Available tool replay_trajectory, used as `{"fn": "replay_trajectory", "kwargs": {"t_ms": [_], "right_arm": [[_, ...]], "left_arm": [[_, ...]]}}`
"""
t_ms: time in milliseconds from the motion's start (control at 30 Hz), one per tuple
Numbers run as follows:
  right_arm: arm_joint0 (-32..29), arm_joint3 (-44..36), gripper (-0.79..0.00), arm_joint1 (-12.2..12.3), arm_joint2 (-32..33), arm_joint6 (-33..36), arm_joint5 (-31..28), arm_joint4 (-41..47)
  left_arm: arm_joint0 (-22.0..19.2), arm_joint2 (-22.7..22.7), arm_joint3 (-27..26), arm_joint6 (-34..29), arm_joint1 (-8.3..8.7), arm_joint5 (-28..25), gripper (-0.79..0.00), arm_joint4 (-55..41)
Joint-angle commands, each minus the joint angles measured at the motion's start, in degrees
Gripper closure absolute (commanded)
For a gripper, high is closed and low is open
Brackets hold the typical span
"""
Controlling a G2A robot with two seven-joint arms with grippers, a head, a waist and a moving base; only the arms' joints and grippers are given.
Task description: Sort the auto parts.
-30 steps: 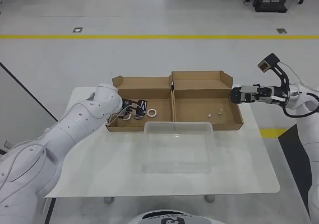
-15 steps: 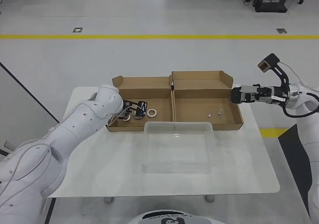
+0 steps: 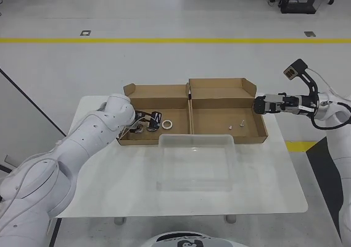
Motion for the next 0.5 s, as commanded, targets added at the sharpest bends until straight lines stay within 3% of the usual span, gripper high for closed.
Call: {"fn": "replay_trajectory", "kwargs": {"t_ms": [0,33,200,300,467], "right_arm": [[0.00,0.00,-0.785,0.00,0.00,0.00,0.00,0.02],[0.00,0.00,-0.785,0.00,0.00,0.00,0.00,0.02],[0.00,0.00,-0.785,0.00,0.00,0.00,0.00,0.02],[0.00,0.00,-0.785,0.00,0.00,0.00,0.00,0.02],[0.00,0.00,-0.785,0.00,0.00,0.00,0.00,0.02]], "left_arm": [[-0.07,-0.34,0.18,0.39,0.01,0.36,-0.388,0.26],[-0.13,-0.53,0.22,0.55,0.03,0.60,-0.548,0.41],[-0.56,-1.75,-0.32,1.24,0.35,1.06,-0.643,0.86],[-0.90,-2.79,-1.65,2.06,0.80,0.96,-0.785,0.94],[-1.59,-5.61,-6.19,5.27,2.44,-1.81,-0.785,0.02]]}}
